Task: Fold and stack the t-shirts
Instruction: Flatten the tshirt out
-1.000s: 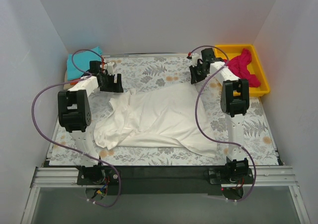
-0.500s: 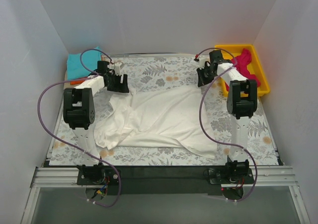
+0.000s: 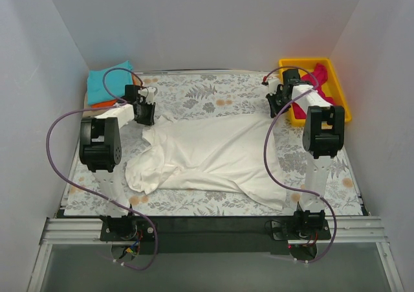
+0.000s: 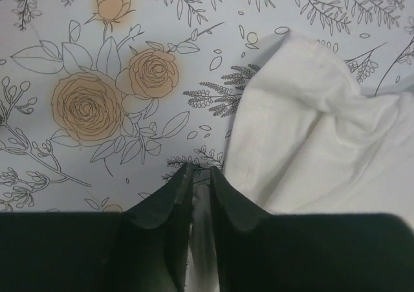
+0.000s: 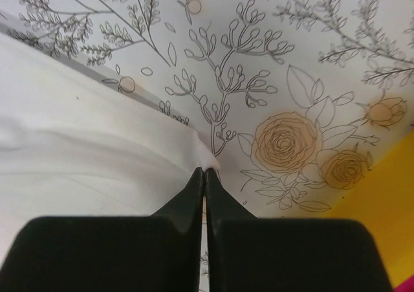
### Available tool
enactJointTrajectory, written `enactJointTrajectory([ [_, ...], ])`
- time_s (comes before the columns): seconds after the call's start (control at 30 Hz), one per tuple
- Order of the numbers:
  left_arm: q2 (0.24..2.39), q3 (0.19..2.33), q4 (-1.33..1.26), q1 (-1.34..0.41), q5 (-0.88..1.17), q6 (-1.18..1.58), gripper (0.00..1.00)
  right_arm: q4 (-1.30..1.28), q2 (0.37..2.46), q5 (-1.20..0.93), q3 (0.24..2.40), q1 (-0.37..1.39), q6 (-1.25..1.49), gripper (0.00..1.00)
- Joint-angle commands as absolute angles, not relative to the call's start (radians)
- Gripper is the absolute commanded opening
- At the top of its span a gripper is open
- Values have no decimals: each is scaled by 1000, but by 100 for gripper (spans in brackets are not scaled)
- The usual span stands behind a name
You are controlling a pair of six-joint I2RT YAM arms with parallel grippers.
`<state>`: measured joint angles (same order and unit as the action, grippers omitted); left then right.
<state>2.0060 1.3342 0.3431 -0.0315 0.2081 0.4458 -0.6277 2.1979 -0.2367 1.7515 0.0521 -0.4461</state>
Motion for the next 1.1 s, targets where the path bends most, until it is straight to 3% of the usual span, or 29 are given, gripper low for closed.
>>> enactJointTrajectory([
  [0.0, 1942, 1305, 353, -9, 243, 400, 21, -634, 2129, -222, 1717, 45, -497, 1],
  [0.03, 1928, 1304, 321, -12, 277, 413, 36, -632, 2129, -233, 1715, 44, -497, 1],
  [0.17, 1974, 1388, 305, -43, 327, 468, 48, -641, 2141, -270, 1729, 46, -480, 1],
  [0.4, 2101, 1503, 316, -104, 337, 476, 52, -669, 2163, -282, 1778, 46, -477, 1],
  [0.6, 2187, 1571, 363, -133, 242, 477, 49, -681, 2169, -284, 1795, 46, -482, 1],
  [0.7, 2201, 1588, 380, -133, 201, 480, 38, -684, 2172, -288, 1804, 46, -483, 1],
  [0.73, 2201, 1592, 380, -133, 195, 482, 23, -684, 2178, -288, 1807, 46, -482, 1],
  [0.83, 2206, 1641, 385, -133, 202, 495, 3, -684, 2189, -293, 1824, 46, -477, 1],
  [1.07, 2221, 1812, 427, -137, 317, 515, 0, -686, 2201, -296, 1855, 46, -474, 1],
])
